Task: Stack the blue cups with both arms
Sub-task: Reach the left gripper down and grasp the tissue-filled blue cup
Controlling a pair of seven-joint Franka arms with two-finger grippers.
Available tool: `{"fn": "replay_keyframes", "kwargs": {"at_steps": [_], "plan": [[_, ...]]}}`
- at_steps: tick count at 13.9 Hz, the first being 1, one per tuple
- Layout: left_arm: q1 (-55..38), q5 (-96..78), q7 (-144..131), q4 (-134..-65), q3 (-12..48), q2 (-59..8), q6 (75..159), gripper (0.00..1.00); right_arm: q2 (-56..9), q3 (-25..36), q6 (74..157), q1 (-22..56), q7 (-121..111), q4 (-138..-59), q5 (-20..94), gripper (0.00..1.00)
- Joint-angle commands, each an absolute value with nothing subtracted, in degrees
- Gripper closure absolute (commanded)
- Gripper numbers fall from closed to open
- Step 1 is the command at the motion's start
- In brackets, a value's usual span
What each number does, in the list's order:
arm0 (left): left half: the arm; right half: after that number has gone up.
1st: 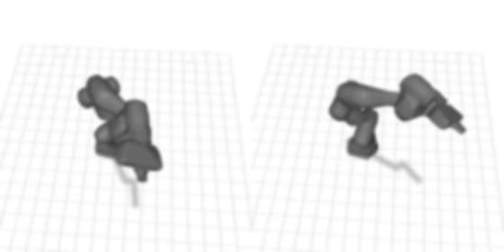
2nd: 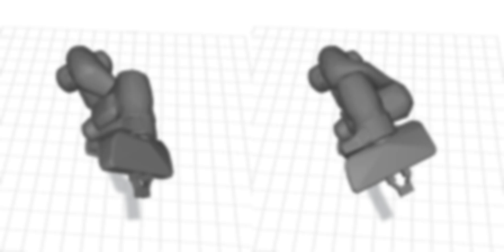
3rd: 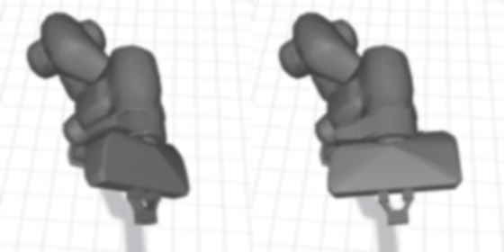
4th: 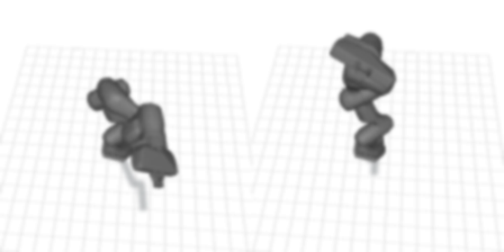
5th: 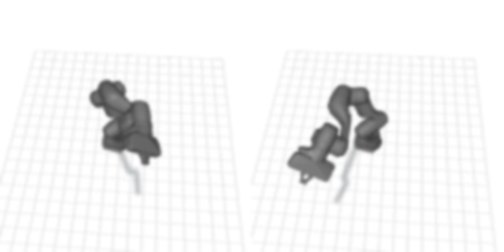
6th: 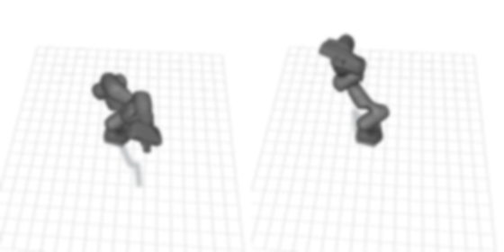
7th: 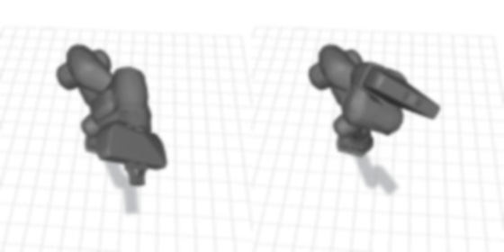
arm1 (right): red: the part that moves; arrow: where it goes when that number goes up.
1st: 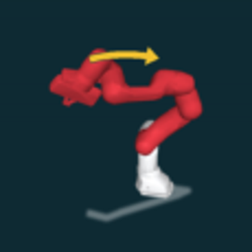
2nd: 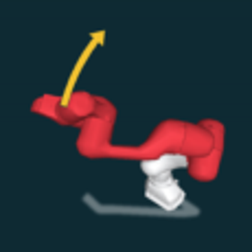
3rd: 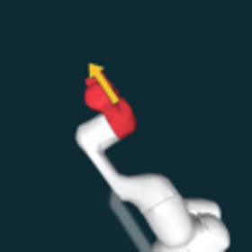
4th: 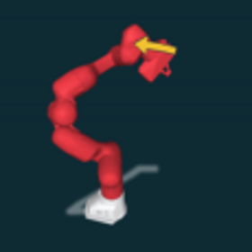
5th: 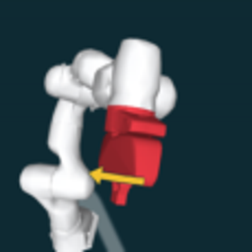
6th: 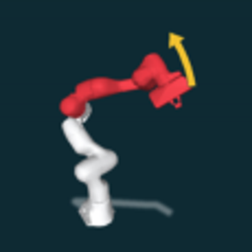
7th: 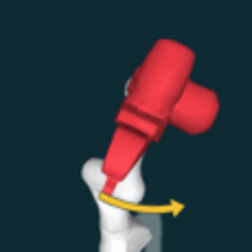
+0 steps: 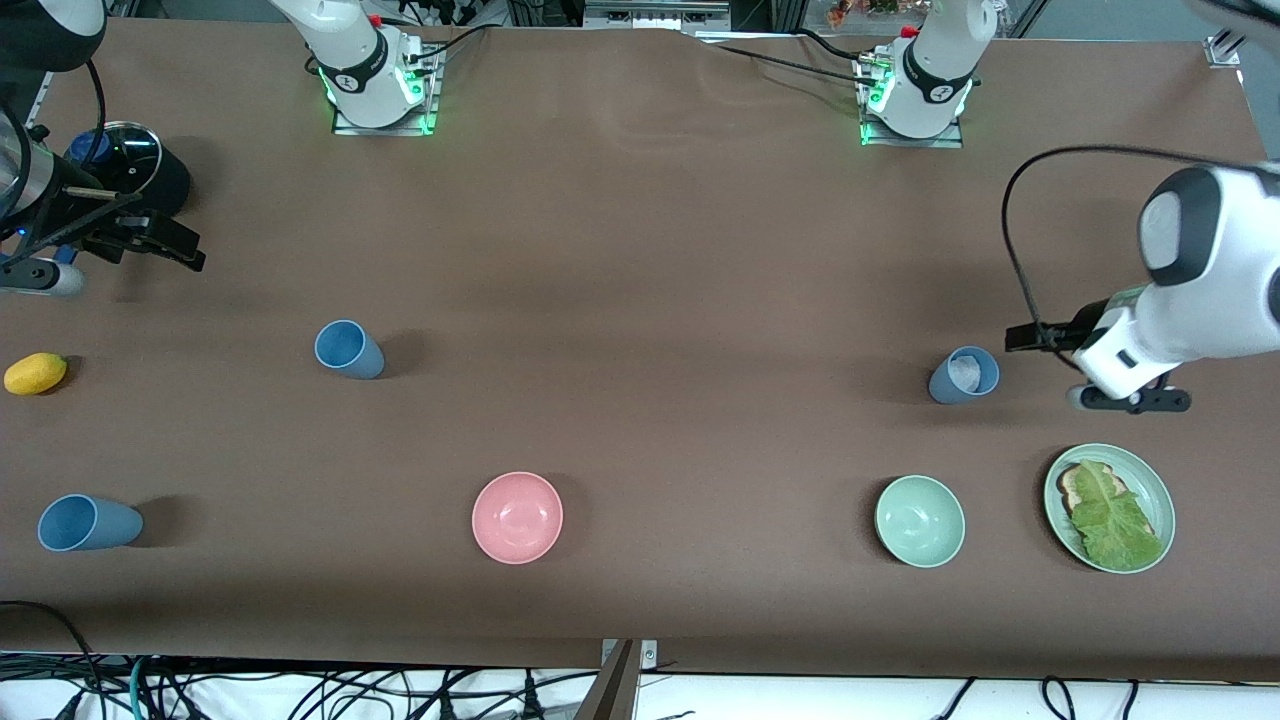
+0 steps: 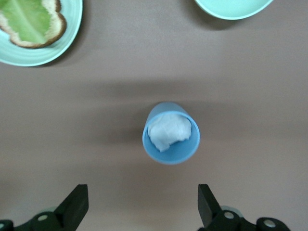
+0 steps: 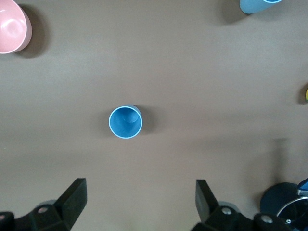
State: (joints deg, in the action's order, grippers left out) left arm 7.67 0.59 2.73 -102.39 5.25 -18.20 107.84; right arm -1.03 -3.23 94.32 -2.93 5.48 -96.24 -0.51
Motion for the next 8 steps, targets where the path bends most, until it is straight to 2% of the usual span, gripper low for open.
{"fn": "replay_keyframes", "kwargs": {"at_steps": [1,3,4,5,6,7,8], "plan": [[8.0,2.3,3.9,-109.0,5.8,-18.1,117.2,0.0,-1.1,-3.7,93.8,-3.3,5.7,-95.7,-1.1,0.0],[8.0,4.5,4.0,-113.8,5.8,-18.2,124.7,0.0,-1.1,-3.7,93.7,-3.3,5.6,-95.8,-1.0,0.0],[8.1,5.4,4.3,-115.6,5.9,-18.2,126.9,0.06,-1.1,-3.7,93.7,-3.3,5.7,-95.9,-1.0,0.0],[8.0,5.5,5.0,-116.8,5.9,-18.3,128.7,0.2,-1.2,-3.7,93.7,-3.3,5.8,-95.9,-1.0,0.0],[8.0,5.5,5.0,-117.3,5.9,-19.1,129.8,0.27,-1.5,-3.7,93.7,-3.3,5.7,-95.9,-1.0,0.0],[7.9,5.5,5.0,-117.2,5.8,-19.9,130.1,0.45,-1.7,-3.7,93.7,-3.4,5.6,-96.0,-1.0,0.0],[8.0,5.5,5.0,-116.9,5.9,-20.6,130.2,0.57,-2.2,-3.6,93.7,-3.5,5.5,-95.9,-1.0,0.0]]}}
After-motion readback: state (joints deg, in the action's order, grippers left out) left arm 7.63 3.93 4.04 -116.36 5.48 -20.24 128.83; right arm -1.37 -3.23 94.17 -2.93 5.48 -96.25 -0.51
